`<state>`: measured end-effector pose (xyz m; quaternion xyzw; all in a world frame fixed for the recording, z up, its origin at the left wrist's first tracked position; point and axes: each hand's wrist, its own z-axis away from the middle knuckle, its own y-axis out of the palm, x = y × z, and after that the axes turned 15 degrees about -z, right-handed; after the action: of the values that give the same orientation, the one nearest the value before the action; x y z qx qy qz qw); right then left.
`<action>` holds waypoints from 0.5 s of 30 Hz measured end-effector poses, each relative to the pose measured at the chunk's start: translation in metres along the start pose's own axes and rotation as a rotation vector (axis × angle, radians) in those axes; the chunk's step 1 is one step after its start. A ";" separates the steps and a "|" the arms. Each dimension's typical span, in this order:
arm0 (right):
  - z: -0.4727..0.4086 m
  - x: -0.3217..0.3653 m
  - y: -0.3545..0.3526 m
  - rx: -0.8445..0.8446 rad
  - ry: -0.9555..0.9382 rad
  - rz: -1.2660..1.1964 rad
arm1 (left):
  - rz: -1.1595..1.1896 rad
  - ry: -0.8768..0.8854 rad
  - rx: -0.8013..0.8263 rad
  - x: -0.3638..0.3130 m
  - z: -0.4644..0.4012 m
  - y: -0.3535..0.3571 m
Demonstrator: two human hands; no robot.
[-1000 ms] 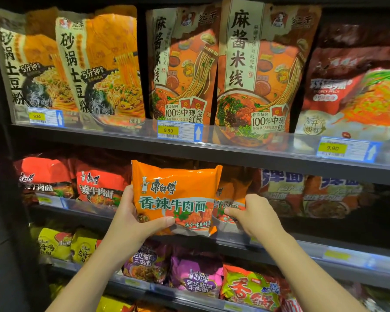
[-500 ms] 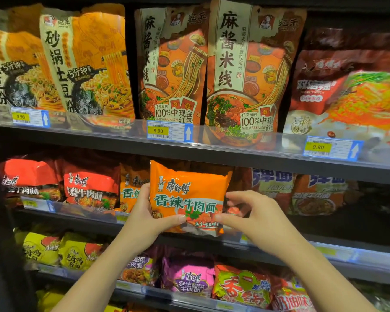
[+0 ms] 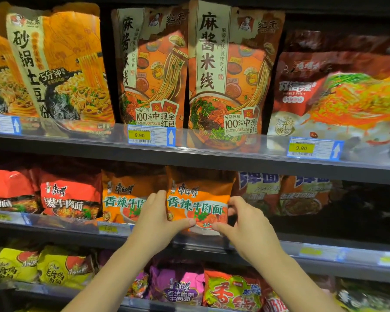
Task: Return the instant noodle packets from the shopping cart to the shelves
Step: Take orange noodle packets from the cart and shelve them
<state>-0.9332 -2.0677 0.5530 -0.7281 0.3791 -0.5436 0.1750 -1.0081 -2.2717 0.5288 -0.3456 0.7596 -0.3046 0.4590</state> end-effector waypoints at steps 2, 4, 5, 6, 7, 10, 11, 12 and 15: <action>-0.006 -0.001 0.003 0.003 0.014 0.027 | -0.042 -0.018 -0.005 -0.004 -0.002 0.002; -0.012 0.000 0.007 0.003 0.033 0.073 | -0.112 -0.056 -0.008 -0.008 -0.005 0.004; -0.015 0.002 0.008 0.001 0.046 0.096 | -0.141 -0.079 -0.006 -0.010 -0.007 0.003; -0.018 0.003 0.010 -0.004 0.051 0.117 | -0.165 -0.094 -0.008 -0.013 -0.008 0.003; -0.020 0.003 0.011 -0.004 0.056 0.136 | -0.183 -0.100 -0.010 -0.014 -0.009 0.003; -0.018 0.002 0.013 0.033 0.078 0.159 | -0.161 -0.098 0.019 -0.008 -0.006 0.005; -0.015 0.001 0.013 0.055 0.088 0.176 | -0.135 -0.087 0.038 -0.005 -0.003 0.006; -0.013 0.000 0.013 0.073 0.102 0.192 | -0.121 -0.073 0.050 -0.003 -0.001 0.007; -0.018 0.003 0.012 0.094 0.167 0.184 | -0.125 -0.078 0.056 -0.005 -0.001 0.007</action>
<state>-0.9538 -2.0744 0.5531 -0.6335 0.4315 -0.6012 0.2261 -1.0093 -2.2640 0.5263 -0.3909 0.7093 -0.3400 0.4780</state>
